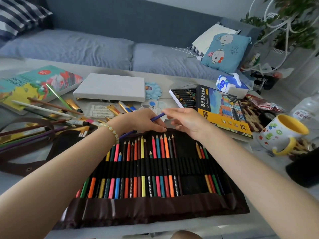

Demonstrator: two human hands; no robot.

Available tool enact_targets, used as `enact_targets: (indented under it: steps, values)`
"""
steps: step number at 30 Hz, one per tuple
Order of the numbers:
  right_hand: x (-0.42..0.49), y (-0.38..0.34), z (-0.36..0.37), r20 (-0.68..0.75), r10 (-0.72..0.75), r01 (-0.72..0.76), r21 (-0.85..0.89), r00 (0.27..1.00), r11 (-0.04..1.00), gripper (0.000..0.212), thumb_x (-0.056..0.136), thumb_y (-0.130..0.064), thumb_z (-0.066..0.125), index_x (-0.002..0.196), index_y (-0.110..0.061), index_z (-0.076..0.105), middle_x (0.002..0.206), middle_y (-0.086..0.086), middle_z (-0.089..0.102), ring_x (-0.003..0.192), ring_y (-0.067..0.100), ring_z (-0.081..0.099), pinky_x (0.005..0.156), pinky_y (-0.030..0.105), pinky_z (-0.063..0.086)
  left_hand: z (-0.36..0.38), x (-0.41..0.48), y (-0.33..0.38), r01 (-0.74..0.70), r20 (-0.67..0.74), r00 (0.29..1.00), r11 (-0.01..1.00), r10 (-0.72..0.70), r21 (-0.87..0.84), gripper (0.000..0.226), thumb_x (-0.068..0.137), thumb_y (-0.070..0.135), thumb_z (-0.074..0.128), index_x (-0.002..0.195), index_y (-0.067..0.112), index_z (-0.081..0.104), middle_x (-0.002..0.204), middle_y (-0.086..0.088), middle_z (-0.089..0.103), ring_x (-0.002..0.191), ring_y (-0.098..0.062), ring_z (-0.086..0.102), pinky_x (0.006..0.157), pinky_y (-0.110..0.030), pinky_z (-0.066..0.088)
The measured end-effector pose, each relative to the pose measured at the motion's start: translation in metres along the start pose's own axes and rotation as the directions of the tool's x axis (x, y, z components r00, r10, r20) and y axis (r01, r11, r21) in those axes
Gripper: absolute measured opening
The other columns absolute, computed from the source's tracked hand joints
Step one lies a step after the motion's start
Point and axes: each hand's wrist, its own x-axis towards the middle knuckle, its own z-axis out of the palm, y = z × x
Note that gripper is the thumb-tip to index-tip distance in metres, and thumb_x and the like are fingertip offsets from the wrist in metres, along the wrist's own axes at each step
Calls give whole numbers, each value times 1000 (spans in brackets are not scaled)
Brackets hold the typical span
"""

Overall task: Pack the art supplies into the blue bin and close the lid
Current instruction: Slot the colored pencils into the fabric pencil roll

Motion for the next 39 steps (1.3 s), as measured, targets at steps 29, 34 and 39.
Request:
enact_targets:
  steps: [29,34,39]
  values:
    - [4,0,-71,-147,-135,151,107,980,983,12,92,-18,60,87,-9,66,78,3,70,66,10,70,63,19,57,15,4,-4,-45,71,995,947,71,-318,22,89,29,63,105,16,71,85,13,74,84,-5,69,71,-16,49]
    - [14,-3,-58,-115,-123,113,-90,986,990,14,89,-22,64,84,-8,66,78,6,68,59,8,64,57,16,55,16,3,-1,-47,69,995,938,76,-344,17,88,29,65,101,20,71,95,2,74,87,-8,69,75,-18,51]
    - [13,-7,-39,70,0,29,-414,998,910,20,79,-30,74,81,-11,67,73,3,65,54,4,62,52,16,52,20,4,-1,-86,38,994,943,104,-321,12,88,28,66,94,20,73,84,7,74,79,-3,67,73,-13,48]
